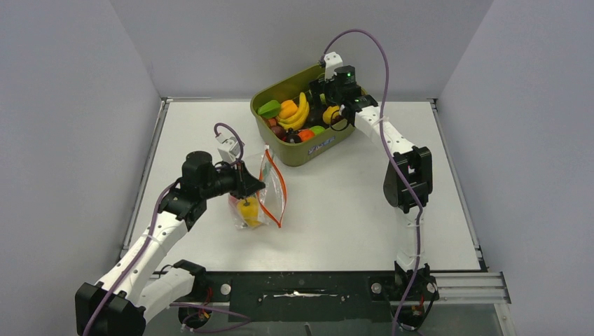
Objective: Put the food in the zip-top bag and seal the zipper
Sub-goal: Pick up the fake vegetable from the bin.
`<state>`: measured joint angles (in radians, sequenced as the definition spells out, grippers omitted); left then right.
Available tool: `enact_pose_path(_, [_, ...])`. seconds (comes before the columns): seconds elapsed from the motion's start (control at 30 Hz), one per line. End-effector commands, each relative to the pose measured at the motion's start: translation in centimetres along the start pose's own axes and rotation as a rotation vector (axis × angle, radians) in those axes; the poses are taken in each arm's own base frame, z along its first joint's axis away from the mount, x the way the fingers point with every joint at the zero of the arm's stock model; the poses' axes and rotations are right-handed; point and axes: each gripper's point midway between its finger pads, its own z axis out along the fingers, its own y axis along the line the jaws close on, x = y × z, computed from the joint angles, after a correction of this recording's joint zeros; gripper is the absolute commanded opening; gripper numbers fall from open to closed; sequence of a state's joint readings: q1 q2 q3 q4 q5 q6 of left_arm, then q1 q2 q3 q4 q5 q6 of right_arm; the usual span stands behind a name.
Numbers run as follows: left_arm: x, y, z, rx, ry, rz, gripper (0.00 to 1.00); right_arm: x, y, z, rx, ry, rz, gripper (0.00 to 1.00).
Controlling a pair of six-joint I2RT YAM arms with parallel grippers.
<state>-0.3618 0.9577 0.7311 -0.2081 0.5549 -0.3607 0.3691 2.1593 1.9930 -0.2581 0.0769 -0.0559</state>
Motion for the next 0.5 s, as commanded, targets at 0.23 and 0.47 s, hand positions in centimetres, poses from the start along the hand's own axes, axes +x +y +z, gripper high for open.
enact_pose_path(0.23, [-1.1,-0.7,-0.2,0.021,-0.042,0.076,0.00,-4.4,-2.4,3.9,0.015,-0.174,-0.057,0.98])
enact_pose_path(0.47, [-0.9,-0.9,-0.1,0.030,-0.032,0.073,0.00,-3.0,-2.6,6.1,0.028,-0.185,-0.095,0.98])
